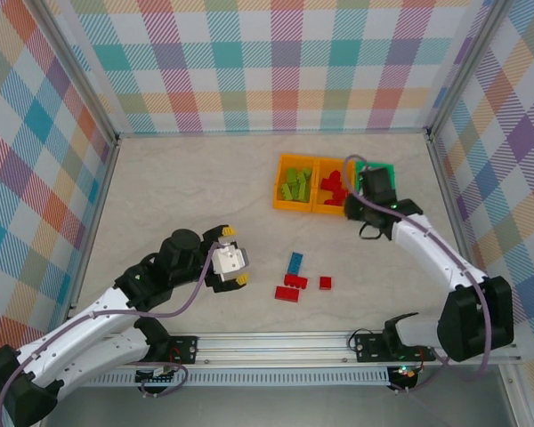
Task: Sort the legos into containers by color
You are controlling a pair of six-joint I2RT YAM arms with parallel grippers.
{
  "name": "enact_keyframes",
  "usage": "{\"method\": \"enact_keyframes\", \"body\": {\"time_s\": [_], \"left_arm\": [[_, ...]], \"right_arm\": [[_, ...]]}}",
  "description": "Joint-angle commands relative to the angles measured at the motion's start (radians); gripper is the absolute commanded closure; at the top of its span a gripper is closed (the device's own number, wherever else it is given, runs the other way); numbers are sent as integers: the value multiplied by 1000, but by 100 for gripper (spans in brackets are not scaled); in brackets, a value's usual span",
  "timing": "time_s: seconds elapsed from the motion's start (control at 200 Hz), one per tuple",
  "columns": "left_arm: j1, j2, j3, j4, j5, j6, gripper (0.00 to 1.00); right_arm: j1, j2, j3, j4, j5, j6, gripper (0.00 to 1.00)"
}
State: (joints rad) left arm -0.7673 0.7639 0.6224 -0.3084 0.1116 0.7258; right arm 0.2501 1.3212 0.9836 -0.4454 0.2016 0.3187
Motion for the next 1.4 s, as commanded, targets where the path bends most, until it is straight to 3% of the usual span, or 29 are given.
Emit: {"method": "enact_keyframes", "body": {"time_s": [0.0, 0.15, 0.245, 0.33, 0.45, 0.6, 0.745, 0.955, 1.045, 1.19, 1.395], "left_arm": [[22, 26, 63, 22, -89, -137, 0], [35, 65, 107, 22, -141, -252, 0], [38, 85, 134, 11, -210, -352, 0], [39, 103, 170, -23, -255, -398, 0], [40, 123, 205, -62, -294, -416, 0], [41, 127, 222, -91, -310, -401, 0], [41, 101, 194, -105, -199, -273, 0], [42, 17, 86, -88, 91, -43, 0], [39, 23, 75, -107, 152, 17, 0], [35, 40, 74, -125, 188, 38, 0], [28, 51, 74, -143, 190, 52, 0]], "right_arm": [[-110, 128, 87, 69, -6, -100, 86], [-192, 331, 267, 44, -53, -103, 75], [-204, 388, 337, 49, -25, -100, 54], [-204, 413, 405, -4, -20, -95, 46], [-205, 347, 406, -46, -68, -67, 38], [-190, 150, 295, -115, -263, -18, 38], [-51, -63, 140, -263, -247, 42, 38], [248, -249, -84, -423, -189, 292, 38], [363, -238, -157, -400, -166, 390, 32], [469, -135, -216, -330, -162, 461, 24], [500, 6, -247, -236, -109, 454, 31]]}}
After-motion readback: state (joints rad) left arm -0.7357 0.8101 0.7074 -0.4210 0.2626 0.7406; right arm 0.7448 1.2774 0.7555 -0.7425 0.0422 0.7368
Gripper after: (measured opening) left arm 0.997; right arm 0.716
